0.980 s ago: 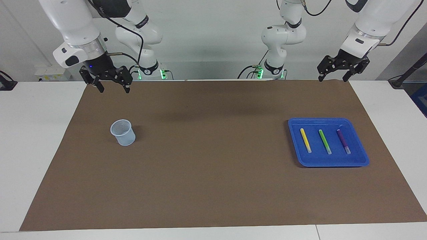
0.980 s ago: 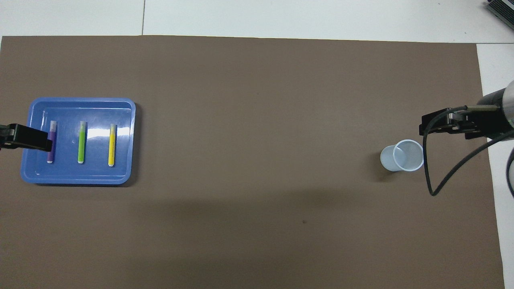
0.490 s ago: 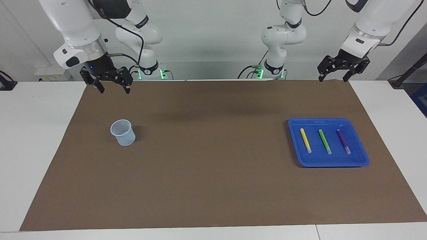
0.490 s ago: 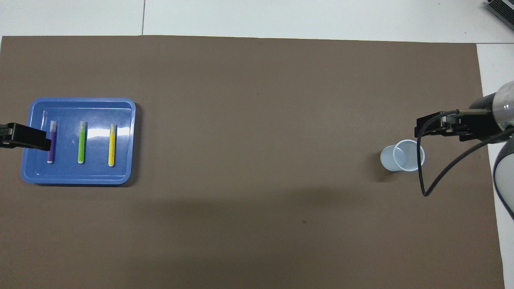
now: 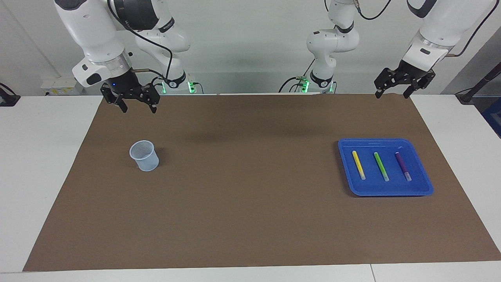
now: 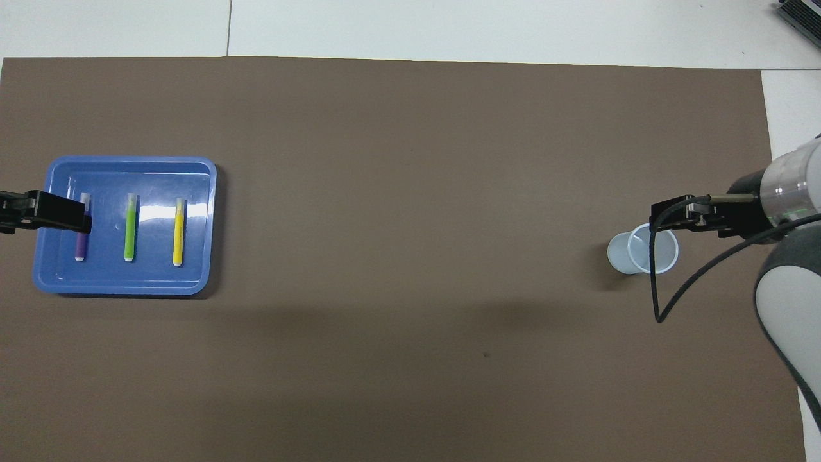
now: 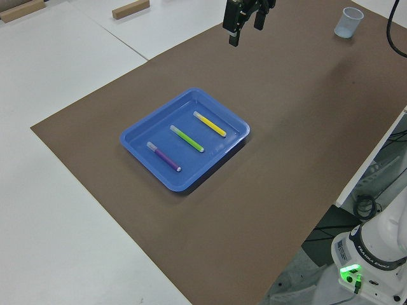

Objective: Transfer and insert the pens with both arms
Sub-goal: 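Move the left gripper over the yellow pen while the right gripper nears the cup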

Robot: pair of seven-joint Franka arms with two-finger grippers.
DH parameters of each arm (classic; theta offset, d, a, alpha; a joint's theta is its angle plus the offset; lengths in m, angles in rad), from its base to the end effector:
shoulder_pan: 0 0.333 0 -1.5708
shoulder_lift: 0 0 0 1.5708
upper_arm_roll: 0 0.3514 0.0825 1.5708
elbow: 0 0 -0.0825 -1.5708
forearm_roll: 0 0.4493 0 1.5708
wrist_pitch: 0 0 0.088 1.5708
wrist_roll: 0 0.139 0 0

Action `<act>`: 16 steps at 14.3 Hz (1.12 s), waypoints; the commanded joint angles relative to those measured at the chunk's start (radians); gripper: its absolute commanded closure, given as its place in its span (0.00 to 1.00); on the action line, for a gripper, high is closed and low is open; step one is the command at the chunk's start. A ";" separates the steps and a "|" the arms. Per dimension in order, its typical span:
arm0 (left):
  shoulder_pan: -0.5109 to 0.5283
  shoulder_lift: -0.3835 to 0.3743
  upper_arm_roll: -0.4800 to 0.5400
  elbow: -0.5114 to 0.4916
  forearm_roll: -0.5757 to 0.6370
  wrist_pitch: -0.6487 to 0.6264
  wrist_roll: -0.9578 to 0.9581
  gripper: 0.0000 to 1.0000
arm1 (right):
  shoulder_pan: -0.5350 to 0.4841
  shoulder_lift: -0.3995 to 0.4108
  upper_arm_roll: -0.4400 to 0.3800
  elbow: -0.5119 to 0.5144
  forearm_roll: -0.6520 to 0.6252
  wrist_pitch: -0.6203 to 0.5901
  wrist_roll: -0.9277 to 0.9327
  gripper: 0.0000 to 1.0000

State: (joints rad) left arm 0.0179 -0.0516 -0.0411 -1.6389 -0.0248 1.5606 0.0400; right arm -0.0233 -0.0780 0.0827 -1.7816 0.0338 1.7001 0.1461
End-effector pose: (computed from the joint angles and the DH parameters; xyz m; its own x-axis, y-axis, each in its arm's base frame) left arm 0.5989 -0.0179 0.6220 0.9977 -0.0633 -0.0258 -0.0627 -0.9978 0.0237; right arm 0.5973 0.0412 0.5726 0.9958 -0.0912 -0.0077 -0.0913 -0.9955 -0.0262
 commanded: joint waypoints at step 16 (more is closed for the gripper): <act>0.043 0.111 0.000 -0.171 -0.026 0.340 0.040 0.00 | 0.086 -0.103 0.003 -0.200 0.161 0.119 -0.020 0.00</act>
State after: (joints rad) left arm 0.0436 0.0468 -0.0378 -1.7956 -0.0274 1.8586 0.0588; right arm 0.0727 -0.1573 0.0870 -1.9587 0.1838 1.8195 0.1461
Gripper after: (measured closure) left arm 0.000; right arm 0.000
